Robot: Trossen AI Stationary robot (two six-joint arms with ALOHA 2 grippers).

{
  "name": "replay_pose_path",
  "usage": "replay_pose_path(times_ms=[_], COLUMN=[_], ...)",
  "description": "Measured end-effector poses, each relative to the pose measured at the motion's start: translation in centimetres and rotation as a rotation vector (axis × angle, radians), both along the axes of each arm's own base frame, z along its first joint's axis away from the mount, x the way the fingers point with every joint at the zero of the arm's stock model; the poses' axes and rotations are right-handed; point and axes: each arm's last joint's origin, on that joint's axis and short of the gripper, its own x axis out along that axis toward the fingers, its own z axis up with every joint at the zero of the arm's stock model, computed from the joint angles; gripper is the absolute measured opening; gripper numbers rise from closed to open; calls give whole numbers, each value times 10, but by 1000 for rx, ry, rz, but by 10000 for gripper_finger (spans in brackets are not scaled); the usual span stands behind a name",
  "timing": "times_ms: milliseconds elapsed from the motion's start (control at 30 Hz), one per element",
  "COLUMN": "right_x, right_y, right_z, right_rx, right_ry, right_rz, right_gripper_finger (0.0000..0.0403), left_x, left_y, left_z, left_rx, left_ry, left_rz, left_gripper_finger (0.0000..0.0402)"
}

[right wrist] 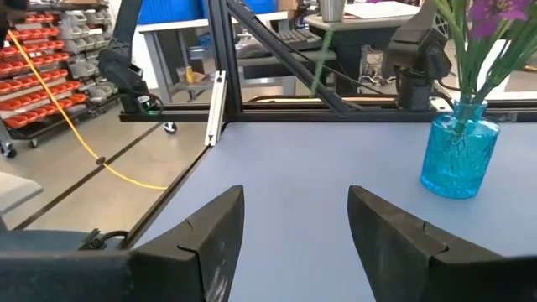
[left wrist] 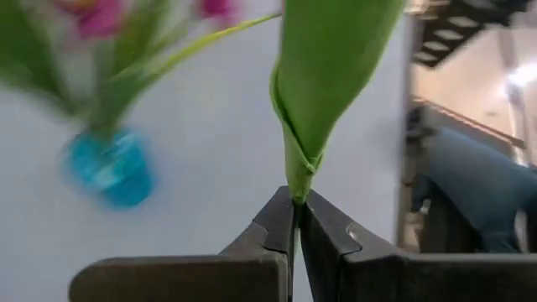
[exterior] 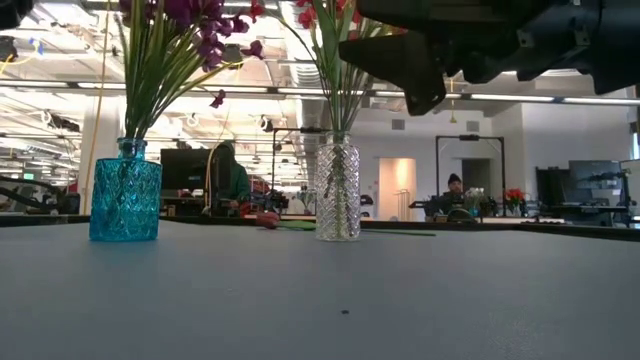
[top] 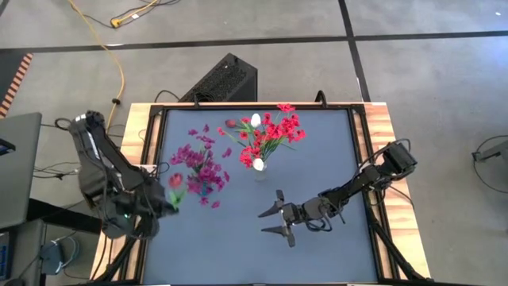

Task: Sort flowers into vase by color
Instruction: Put the bottom red tulip into the blue vase

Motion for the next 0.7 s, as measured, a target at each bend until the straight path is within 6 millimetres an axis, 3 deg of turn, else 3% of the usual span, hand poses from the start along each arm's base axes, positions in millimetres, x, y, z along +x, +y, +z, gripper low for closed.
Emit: replay_pose_path(times_ms=[133,333,700], right_x=[0,0,0], right_y=[0,0,0], right_z=[0,-3,-3], right_rx=[-2,-12,-10], right_ry=[4,24,25], right_rz=[0,0,-1], right_gripper_finger=[239,239,239], left_x=[-13,-23,-23], left_y=[18,37,47], left_z=[1,2,4], left_rx=[-6,57,186], left_ry=[71,43,-164], left_rz=[116,226,311], left_gripper_finger=[0,0,0])
